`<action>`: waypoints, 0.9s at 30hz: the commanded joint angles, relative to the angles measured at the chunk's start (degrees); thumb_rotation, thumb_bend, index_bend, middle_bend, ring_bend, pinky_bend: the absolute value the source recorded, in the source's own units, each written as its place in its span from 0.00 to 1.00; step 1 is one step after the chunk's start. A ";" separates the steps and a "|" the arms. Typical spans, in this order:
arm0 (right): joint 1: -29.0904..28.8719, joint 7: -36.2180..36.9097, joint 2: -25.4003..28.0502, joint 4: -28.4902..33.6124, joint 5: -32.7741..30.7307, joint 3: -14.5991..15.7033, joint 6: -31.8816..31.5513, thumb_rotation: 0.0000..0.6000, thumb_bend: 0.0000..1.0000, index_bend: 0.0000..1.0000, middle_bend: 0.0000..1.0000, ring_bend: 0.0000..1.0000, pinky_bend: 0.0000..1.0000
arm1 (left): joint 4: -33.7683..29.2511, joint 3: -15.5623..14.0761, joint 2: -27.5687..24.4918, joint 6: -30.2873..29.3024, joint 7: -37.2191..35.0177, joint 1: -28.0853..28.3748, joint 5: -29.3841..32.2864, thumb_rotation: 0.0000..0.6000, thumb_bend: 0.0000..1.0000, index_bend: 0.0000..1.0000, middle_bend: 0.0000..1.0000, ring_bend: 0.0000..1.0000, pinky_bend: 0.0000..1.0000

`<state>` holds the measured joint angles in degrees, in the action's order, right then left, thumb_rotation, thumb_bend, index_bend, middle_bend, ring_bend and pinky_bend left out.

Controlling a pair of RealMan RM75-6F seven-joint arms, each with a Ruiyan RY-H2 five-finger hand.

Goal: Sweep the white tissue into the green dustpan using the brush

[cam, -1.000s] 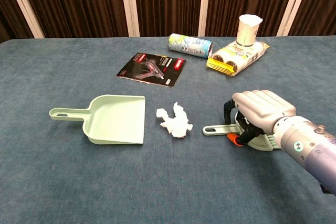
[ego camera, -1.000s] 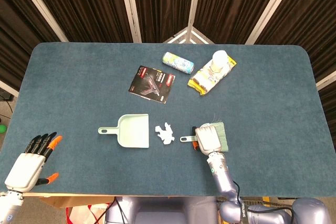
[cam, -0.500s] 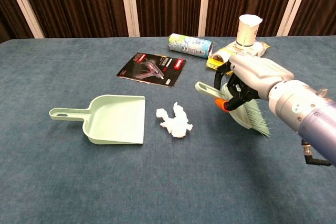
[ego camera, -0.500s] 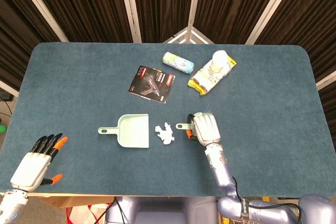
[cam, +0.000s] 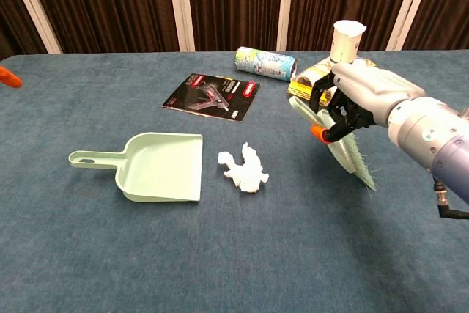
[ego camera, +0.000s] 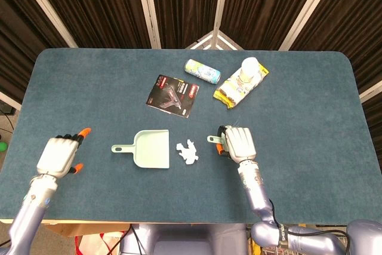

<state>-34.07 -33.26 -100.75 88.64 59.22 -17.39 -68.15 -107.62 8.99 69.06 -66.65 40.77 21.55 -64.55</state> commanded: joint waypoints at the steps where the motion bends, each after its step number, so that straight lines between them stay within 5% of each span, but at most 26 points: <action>1: -0.01 0.04 0.35 0.28 -0.21 0.12 -0.21 1.00 0.46 0.77 0.86 0.87 0.73 | 2.39 4.27 5.96 1.58 6.35 6.05 9.36 1.00 0.16 0.33 0.77 0.75 0.78; 9: -0.24 0.34 1.06 0.50 -0.78 0.47 -0.33 1.00 0.46 0.77 0.86 0.87 0.73 | 5.09 5.31 13.75 0.32 13.92 12.43 20.83 1.00 0.27 0.45 0.99 0.96 0.99; 15: -0.32 0.84 1.82 0.41 -1.01 0.76 -0.34 1.00 0.46 0.77 0.86 0.87 0.73 | 6.41 5.44 18.58 -2.59 17.63 15.77 28.63 1.00 0.31 0.45 1.00 0.98 1.00; 27: -0.61 1.69 2.57 0.22 -1.59 1.27 -0.29 1.00 0.46 0.77 0.86 0.87 0.73 | 9.39 4.11 22.67 -5.51 19.23 19.30 32.85 1.00 0.33 0.45 1.00 0.98 1.00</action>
<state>-34.67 -31.57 -98.19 88.86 57.63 -16.13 -68.43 -98.39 13.20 91.54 -72.01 59.91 40.66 -31.88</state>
